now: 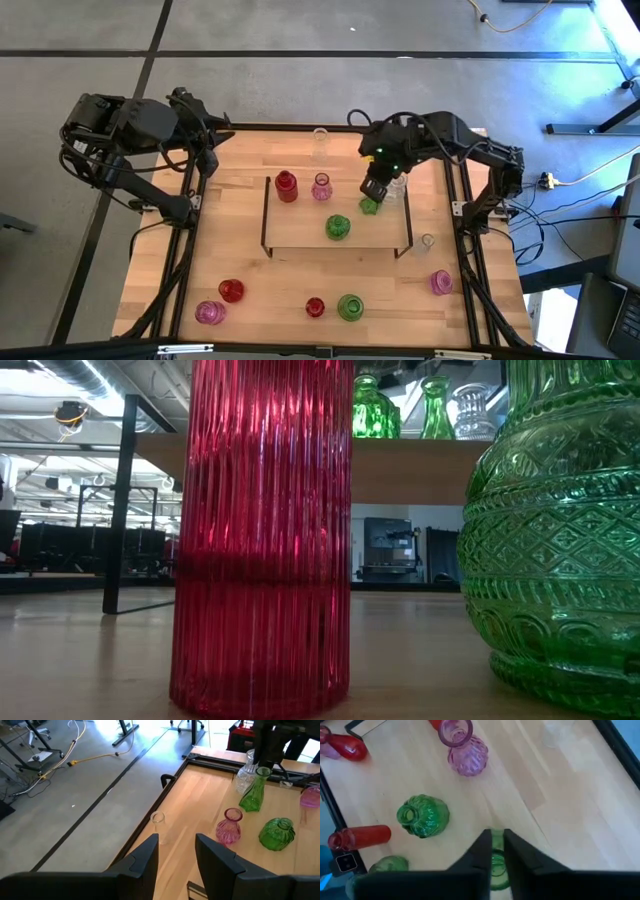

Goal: Sort vases onto shelf
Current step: Adjust the green vases on the shelf aligning them together

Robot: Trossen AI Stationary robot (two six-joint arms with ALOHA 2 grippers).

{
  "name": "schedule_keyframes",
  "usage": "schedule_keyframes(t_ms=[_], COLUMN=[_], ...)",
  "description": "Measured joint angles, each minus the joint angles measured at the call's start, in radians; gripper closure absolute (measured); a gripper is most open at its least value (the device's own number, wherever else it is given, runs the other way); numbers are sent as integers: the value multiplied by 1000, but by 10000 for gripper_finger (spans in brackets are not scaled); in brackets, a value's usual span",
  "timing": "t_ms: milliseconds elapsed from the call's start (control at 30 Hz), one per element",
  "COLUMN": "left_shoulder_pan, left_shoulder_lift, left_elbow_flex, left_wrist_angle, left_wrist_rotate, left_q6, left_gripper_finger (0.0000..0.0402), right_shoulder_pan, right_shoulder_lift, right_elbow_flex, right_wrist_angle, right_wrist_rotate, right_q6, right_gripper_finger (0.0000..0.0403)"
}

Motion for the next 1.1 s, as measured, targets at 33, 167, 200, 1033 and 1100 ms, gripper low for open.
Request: schedule_keyframes(t_ms=[33, 167, 200, 1033, 1100], left_shoulder_pan=[0, 0, 0, 0, 0], left_shoulder_lift=[0, 0, 0, 0, 0], left_elbow_flex=[0, 0, 0, 0, 0], left_wrist_angle=[0, 6, 6, 6, 11], left_wrist_rotate=[0, 0, 0, 3, 6], left_q6=[0, 0, 0, 13, 23], left_gripper_finger=[280, 280, 280, 280, 280], right_shoulder_pan=[0, 0, 0, 73, 73], right_shoulder_lift=[0, 1, 1, -5, -4], right_elbow_flex=[0, -2, -2, -29, -53], right_wrist_angle=[-1, -1, -1, 0, -1], right_wrist_rotate=[-4, -26, -26, 21, 19], right_q6=[0, 14, 23, 334, 348], right_gripper_finger=[388, 390, 390, 403, 403])
